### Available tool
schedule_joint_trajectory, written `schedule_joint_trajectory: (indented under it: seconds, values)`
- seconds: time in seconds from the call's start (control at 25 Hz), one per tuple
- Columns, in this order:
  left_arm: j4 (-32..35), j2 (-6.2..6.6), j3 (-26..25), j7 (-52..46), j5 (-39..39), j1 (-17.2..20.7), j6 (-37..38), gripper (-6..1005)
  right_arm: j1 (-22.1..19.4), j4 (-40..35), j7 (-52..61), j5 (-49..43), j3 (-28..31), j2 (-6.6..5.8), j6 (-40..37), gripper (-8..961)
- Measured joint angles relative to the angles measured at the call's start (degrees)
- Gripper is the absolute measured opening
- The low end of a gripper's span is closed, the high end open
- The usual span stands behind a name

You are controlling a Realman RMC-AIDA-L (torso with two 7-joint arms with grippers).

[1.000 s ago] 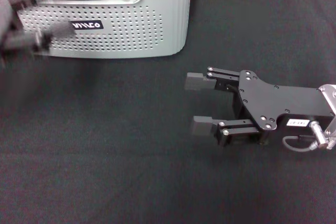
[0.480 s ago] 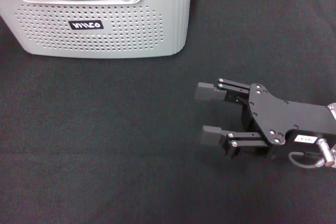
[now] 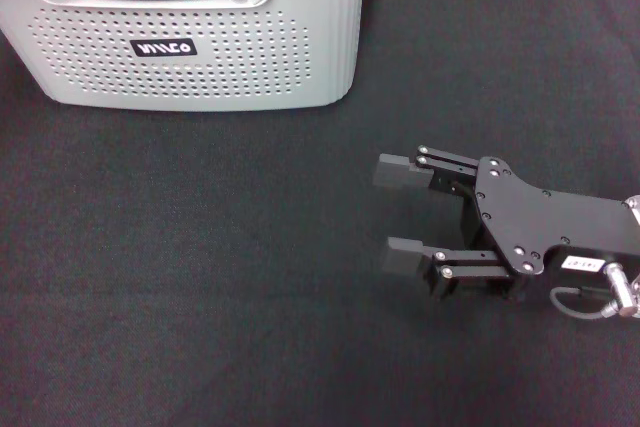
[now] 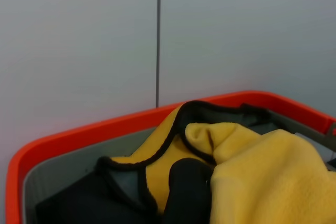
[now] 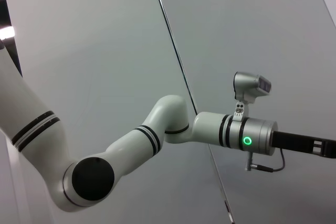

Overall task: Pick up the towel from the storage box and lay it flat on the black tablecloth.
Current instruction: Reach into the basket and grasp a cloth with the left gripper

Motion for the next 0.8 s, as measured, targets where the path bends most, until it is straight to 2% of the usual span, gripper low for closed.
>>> schedule_joint_trajectory:
  seconds: [0.44, 0.8]
  values:
    - [0.3, 0.04, 1.4, -0.4, 0.3, 0.9, 3.6, 659, -0.2, 0.0, -0.1, 0.0, 0.0, 0.13, 0.1, 801]
    - [0.2, -0.17, 2.9, -0.5, 0.4, 0.5, 3.6, 630, -0.5, 0.0, -0.1, 0.0, 0.0, 0.34, 0.2, 800]
